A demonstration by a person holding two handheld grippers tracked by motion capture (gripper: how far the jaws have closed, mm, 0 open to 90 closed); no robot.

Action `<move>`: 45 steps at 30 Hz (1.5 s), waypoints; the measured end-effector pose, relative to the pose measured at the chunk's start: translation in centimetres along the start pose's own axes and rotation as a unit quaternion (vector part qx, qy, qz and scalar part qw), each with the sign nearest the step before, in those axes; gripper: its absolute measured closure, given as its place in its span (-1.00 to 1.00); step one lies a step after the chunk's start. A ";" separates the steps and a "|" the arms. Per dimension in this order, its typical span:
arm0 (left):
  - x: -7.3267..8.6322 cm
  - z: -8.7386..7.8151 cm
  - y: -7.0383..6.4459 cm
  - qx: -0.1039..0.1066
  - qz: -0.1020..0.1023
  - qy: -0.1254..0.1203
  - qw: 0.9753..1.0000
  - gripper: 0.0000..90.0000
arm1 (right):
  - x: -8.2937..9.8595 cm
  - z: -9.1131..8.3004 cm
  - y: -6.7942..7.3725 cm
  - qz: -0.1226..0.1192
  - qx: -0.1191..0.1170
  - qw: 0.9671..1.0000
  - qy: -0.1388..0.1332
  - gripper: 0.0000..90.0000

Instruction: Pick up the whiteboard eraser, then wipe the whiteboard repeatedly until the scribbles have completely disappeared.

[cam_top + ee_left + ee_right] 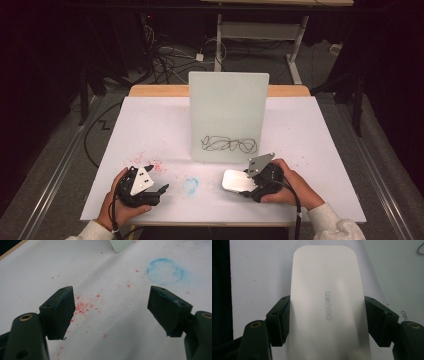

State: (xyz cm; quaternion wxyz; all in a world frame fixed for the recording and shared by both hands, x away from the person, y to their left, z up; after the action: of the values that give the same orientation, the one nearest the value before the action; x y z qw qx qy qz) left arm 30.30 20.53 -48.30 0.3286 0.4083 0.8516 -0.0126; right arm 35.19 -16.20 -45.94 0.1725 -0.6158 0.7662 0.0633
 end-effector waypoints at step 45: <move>0.6 -0.7 0.4 0.003 -0.009 -0.021 1.000 -0.53 | 0.9 -3.8 -0.5 0.060 0.167 0.980 -0.094 -0.31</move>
State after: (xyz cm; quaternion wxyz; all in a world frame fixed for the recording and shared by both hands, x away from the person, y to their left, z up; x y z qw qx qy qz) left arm 29.92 21.39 -48.04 0.3445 0.4012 0.8483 -0.0269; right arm 34.80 -18.32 -42.63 0.3398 -0.5226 0.7820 0.0023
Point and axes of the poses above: each handheld gripper's, and its own axes: z roughly forward along the jaws, x roughly out of its underside, y roughly to its left, the point moved 2 cm from there along z, roughly forward along the jaws, and after that the axes turned 13 degrees about y, right-handed, at the moved point
